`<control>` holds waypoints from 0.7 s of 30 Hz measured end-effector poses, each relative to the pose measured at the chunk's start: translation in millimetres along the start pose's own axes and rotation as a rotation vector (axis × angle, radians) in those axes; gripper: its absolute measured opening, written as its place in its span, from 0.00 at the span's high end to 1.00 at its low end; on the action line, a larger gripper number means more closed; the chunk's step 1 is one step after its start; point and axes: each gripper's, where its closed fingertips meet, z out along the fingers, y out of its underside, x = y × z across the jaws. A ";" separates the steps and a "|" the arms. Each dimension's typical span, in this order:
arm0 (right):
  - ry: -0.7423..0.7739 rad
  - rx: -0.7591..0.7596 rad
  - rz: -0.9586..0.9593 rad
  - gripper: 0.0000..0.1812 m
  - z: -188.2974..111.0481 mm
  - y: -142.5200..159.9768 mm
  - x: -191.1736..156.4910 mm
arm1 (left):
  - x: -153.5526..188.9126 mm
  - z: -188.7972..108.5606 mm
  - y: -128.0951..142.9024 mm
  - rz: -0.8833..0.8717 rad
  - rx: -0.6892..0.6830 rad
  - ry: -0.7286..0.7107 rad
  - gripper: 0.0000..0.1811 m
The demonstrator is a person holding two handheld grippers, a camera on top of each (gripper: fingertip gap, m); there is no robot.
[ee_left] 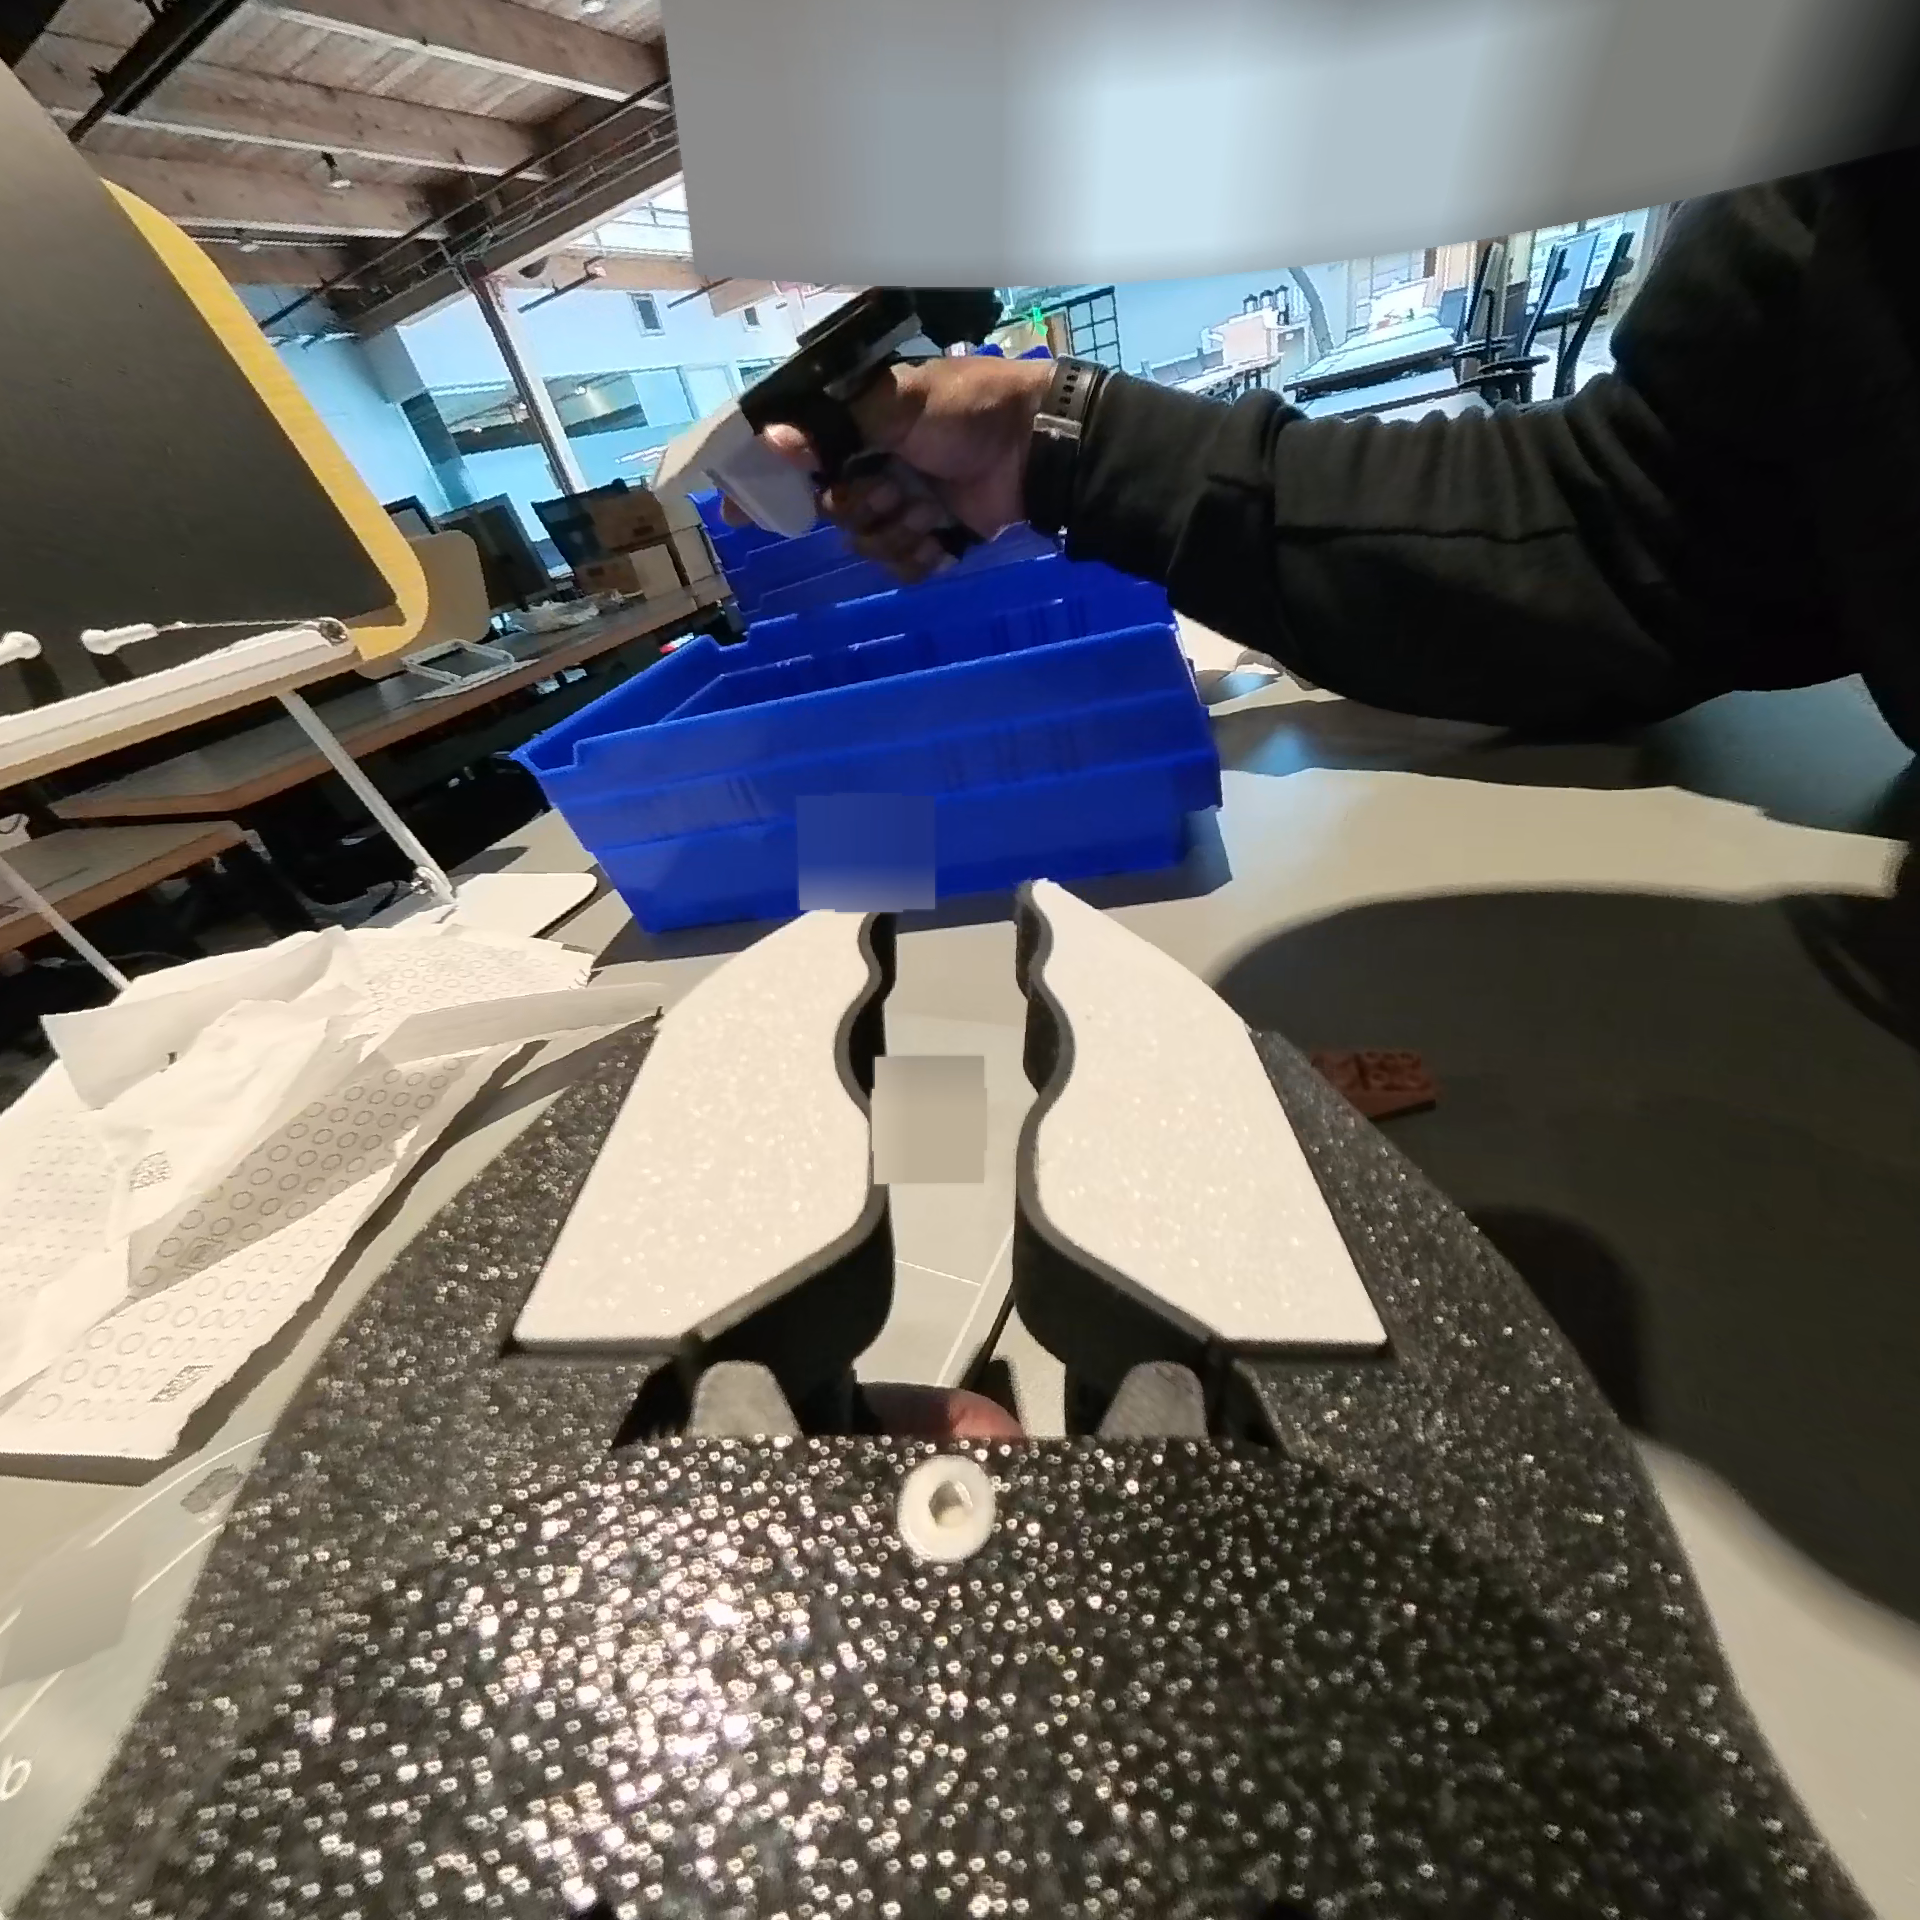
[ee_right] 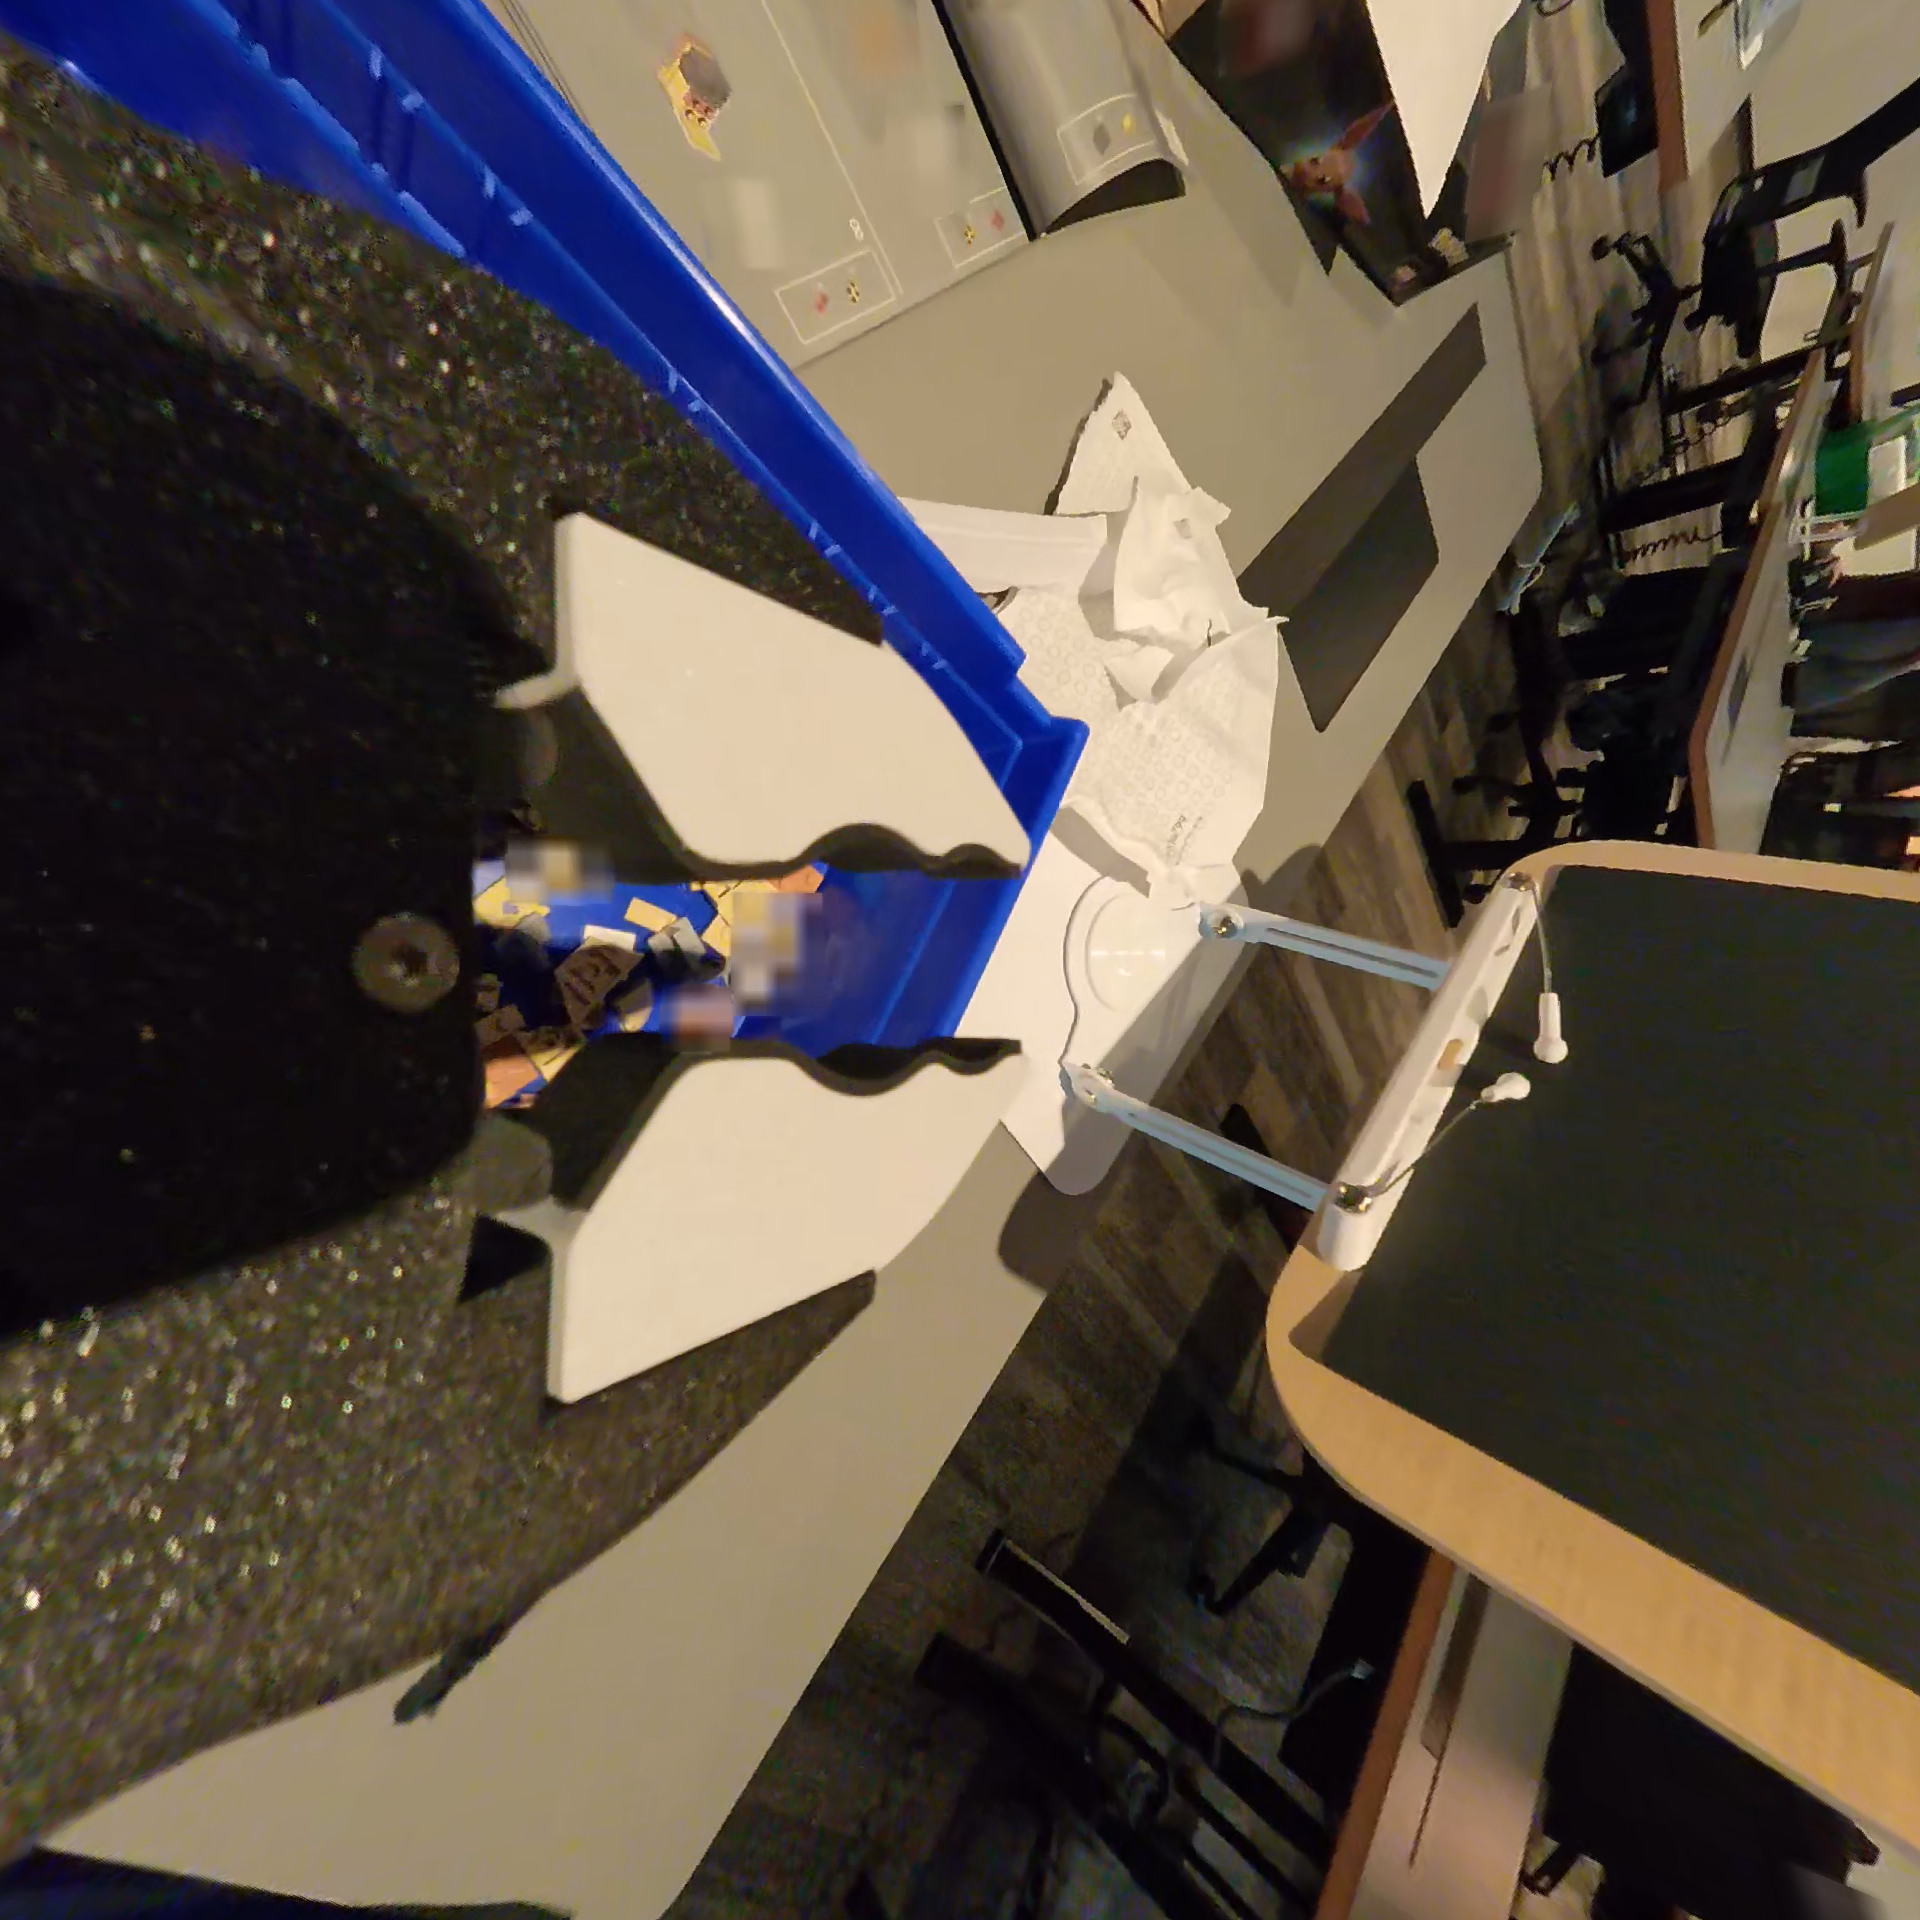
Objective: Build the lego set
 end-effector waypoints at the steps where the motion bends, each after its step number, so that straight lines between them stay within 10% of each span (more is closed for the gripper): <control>1: -0.002 -0.007 0.004 0.84 -0.4 1.2 0.2 | -0.1 0.1 0.0 0.000 0.000 0.000 0.88; 14: -0.033 -0.151 -0.003 0.84 3.4 23.0 -6.1 | 0.2 0.4 0.2 0.002 -0.001 0.001 0.88; 21: 0.019 -0.547 -0.069 0.84 -5.2 75.3 -11.9 | 0.5 0.6 0.3 0.005 -0.002 0.001 0.88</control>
